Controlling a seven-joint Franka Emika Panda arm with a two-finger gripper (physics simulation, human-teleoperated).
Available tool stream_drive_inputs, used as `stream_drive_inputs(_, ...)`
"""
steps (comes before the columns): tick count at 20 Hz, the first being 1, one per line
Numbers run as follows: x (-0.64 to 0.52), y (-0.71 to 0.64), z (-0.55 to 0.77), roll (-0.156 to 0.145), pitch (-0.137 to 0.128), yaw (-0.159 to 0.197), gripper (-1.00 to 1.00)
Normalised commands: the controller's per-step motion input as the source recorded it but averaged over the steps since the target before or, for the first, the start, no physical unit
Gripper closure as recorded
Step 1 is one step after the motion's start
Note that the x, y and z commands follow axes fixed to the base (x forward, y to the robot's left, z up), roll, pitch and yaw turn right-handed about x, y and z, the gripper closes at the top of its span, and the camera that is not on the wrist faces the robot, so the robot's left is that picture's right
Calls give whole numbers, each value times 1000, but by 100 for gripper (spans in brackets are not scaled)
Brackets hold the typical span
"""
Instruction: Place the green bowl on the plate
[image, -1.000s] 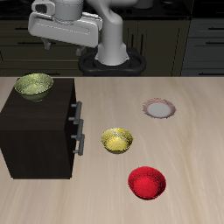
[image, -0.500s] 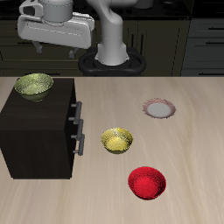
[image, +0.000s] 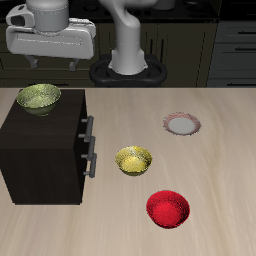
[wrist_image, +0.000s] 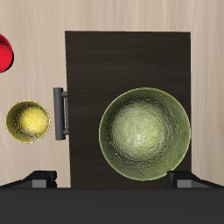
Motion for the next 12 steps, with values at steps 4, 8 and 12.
stream_drive_inputs(4, 124, -76, -79, 53, 7, 44, -100)
stream_drive_inputs(8, 67, 147, -185, 39, 35, 0, -100)
stream_drive_inputs(12, 35, 77, -148, 20, -14, 21, -100)
